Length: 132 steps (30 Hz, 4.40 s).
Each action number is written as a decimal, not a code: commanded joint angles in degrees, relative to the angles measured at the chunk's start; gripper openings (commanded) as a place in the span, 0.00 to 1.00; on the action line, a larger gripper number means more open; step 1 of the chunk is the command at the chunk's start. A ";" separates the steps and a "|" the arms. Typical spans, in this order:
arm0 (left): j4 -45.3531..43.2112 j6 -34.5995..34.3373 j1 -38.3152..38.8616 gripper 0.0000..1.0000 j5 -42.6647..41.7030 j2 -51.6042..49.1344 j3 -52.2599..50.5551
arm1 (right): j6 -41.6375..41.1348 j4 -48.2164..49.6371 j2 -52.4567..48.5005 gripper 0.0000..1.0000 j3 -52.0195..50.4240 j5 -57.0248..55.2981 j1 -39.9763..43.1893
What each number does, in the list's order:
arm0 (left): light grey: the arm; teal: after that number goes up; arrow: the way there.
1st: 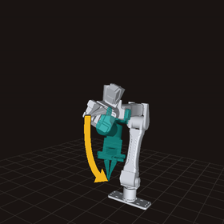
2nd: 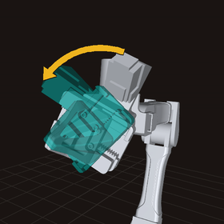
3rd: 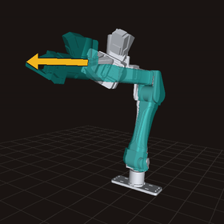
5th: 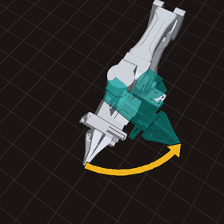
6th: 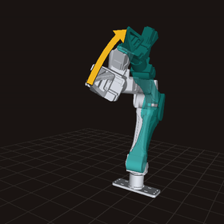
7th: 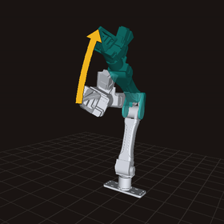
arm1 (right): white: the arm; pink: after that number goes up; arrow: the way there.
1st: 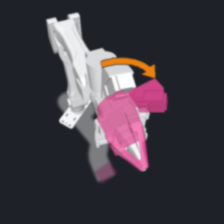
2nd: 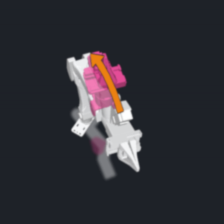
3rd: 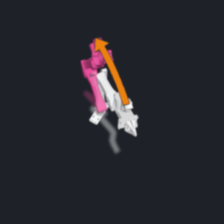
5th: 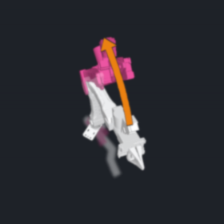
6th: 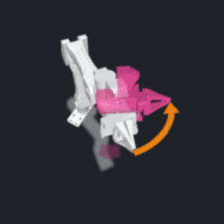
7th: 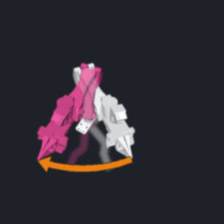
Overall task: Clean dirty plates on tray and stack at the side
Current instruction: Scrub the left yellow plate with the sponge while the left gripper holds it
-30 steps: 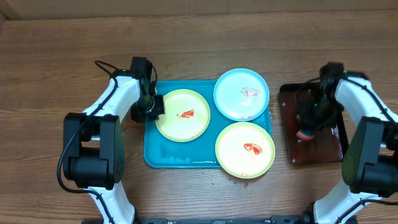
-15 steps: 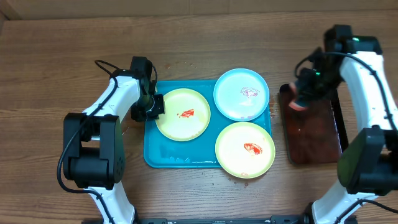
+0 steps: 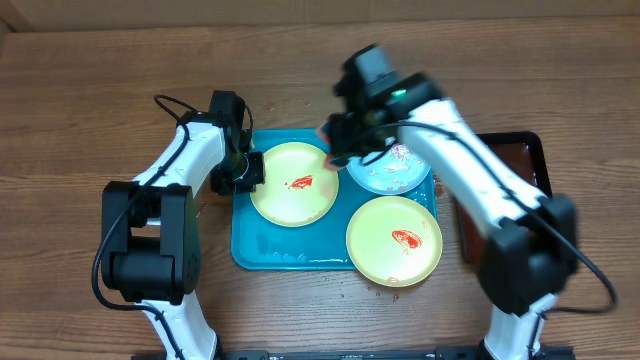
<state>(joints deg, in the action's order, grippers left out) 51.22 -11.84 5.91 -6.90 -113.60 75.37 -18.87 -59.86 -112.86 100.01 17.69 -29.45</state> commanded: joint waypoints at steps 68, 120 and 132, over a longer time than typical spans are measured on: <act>-2.16 0.31 0.48 0.04 -0.39 -2.32 -0.22 | -4.66 4.59 -24.83 0.04 7.61 7.04 -9.62; -2.69 2.45 0.46 0.04 0.04 -2.32 -0.22 | -0.13 5.57 -27.21 0.04 11.39 5.66 -11.30; -2.21 4.61 0.46 0.04 5.44 2.38 -0.20 | 0.63 -8.28 -13.88 0.04 13.20 -3.54 -4.55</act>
<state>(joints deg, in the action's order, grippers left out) 48.88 -8.95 6.15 -7.86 -113.45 75.37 -18.57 -68.03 -135.35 112.33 17.37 -37.67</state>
